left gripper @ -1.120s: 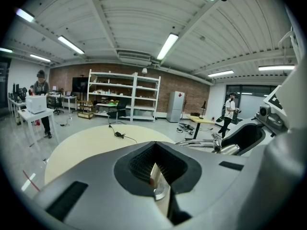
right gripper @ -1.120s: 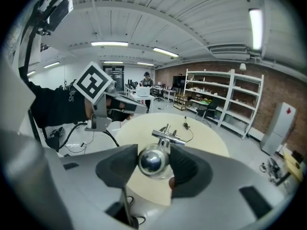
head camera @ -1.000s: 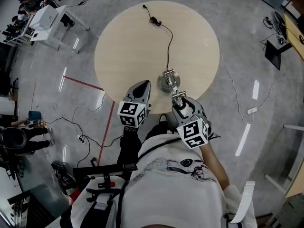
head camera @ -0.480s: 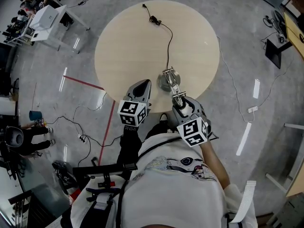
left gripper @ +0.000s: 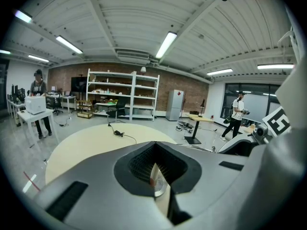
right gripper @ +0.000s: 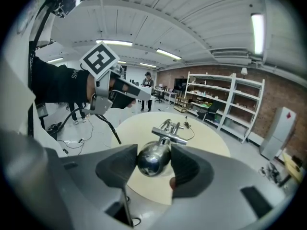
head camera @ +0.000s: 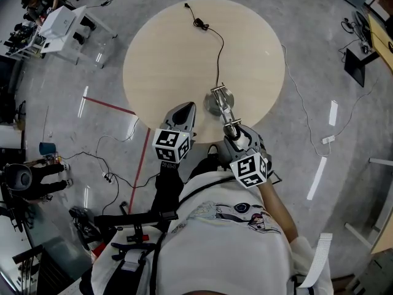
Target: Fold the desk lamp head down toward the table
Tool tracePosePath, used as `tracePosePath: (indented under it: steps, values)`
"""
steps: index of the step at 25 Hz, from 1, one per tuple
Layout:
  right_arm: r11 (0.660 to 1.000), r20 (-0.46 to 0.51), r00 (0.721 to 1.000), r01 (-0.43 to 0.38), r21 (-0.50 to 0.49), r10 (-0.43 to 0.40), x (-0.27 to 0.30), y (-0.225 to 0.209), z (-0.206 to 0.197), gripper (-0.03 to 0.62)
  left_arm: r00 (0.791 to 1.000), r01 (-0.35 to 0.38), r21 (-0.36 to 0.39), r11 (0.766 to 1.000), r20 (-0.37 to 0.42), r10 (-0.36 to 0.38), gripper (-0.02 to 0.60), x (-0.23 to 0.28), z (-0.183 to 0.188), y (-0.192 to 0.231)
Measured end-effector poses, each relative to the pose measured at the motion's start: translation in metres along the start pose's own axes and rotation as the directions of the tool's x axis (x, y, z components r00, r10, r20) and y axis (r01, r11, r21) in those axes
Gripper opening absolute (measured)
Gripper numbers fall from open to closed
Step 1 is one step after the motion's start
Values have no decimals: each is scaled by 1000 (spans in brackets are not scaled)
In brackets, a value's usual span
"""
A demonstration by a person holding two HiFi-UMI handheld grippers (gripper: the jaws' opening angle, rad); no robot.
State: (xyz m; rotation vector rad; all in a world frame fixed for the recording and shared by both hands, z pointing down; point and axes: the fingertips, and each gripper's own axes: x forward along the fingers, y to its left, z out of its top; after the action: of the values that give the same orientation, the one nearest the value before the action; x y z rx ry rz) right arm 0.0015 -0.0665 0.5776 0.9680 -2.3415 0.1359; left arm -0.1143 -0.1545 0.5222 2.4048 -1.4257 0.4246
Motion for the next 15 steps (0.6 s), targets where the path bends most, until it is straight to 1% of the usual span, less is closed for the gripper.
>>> tracePosePath:
  steps: [8,15]
  values:
    - [1000,7,1000,16,-27,-16,8,3,-17,216,1000,-5,-1,1000,-16,5,0,-5,-7,-4]
    - [999,-16,1000,23,-30,-23,19,8,-33,216,1000,-19,2,1000,-24,19,0,-13,-14,-1]
